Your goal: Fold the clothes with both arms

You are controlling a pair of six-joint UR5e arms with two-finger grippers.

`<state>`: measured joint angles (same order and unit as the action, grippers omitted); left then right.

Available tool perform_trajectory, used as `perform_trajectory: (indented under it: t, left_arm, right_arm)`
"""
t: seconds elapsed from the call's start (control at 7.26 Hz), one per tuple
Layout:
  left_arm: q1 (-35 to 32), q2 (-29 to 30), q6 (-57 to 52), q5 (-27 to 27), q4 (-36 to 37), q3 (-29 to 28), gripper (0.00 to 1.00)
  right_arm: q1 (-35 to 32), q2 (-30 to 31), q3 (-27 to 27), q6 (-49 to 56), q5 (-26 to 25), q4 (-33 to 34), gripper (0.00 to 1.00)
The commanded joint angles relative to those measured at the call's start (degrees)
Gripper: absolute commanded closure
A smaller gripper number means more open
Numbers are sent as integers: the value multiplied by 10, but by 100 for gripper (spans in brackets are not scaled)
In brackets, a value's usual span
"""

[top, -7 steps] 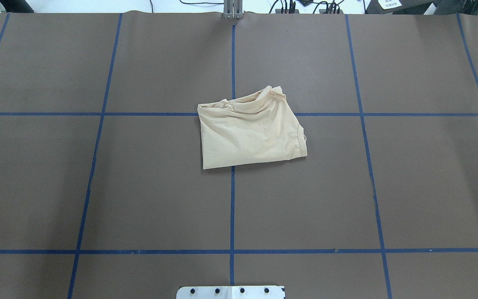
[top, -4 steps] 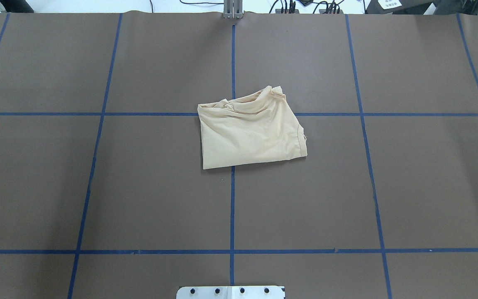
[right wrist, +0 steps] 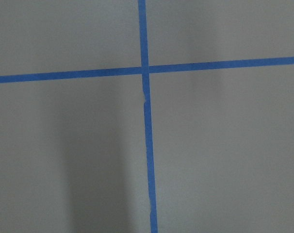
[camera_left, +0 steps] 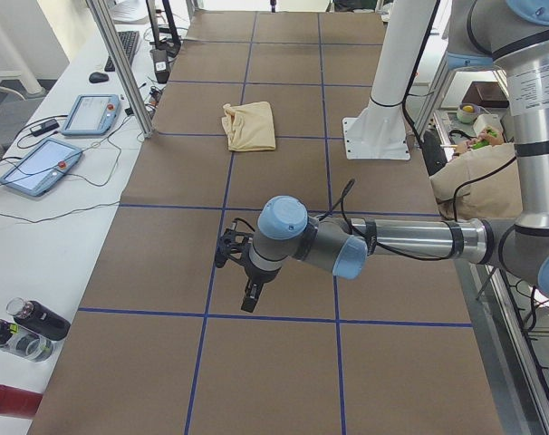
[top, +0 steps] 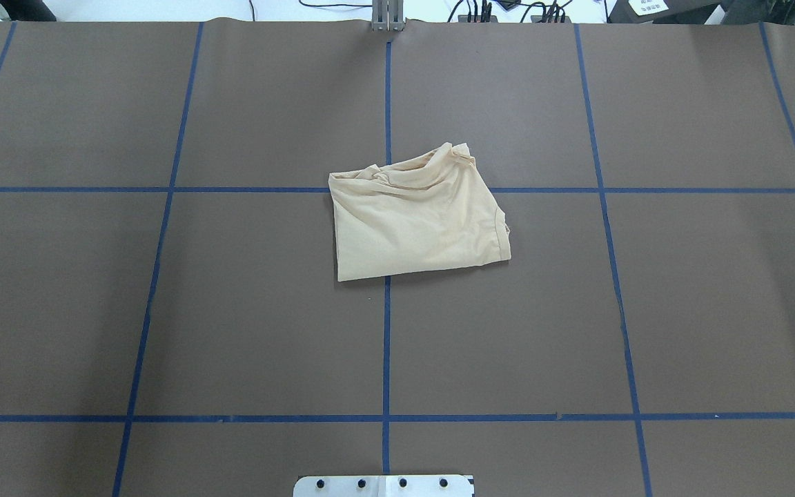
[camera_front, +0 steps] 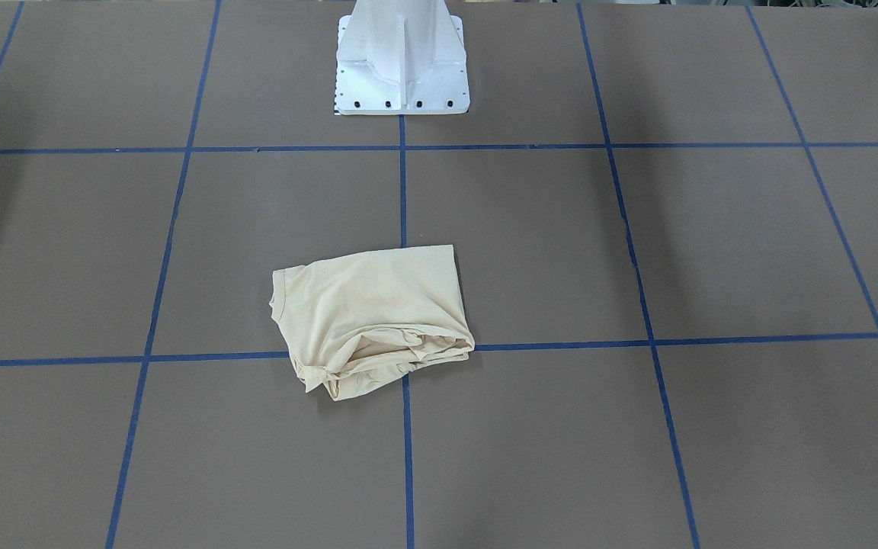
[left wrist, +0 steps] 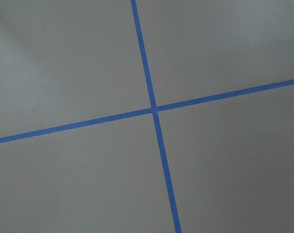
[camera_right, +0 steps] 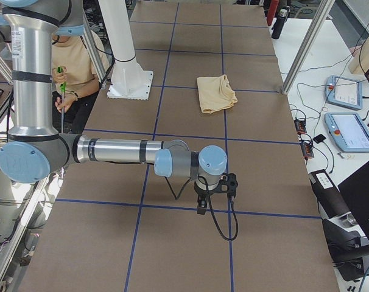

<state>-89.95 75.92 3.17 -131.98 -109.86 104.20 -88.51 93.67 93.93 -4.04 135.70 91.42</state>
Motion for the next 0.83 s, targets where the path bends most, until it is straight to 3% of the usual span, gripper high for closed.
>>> perform_trajectory:
  t: [0.0, 0.69]
  left_arm:
    - [0, 0, 5, 0, 0, -18, 1]
    - [5, 37, 0, 7, 3, -54, 1]
  right_arm:
    - [0, 1, 0, -1, -1, 0, 0]
    - [0, -6, -2, -2, -5, 0, 0]
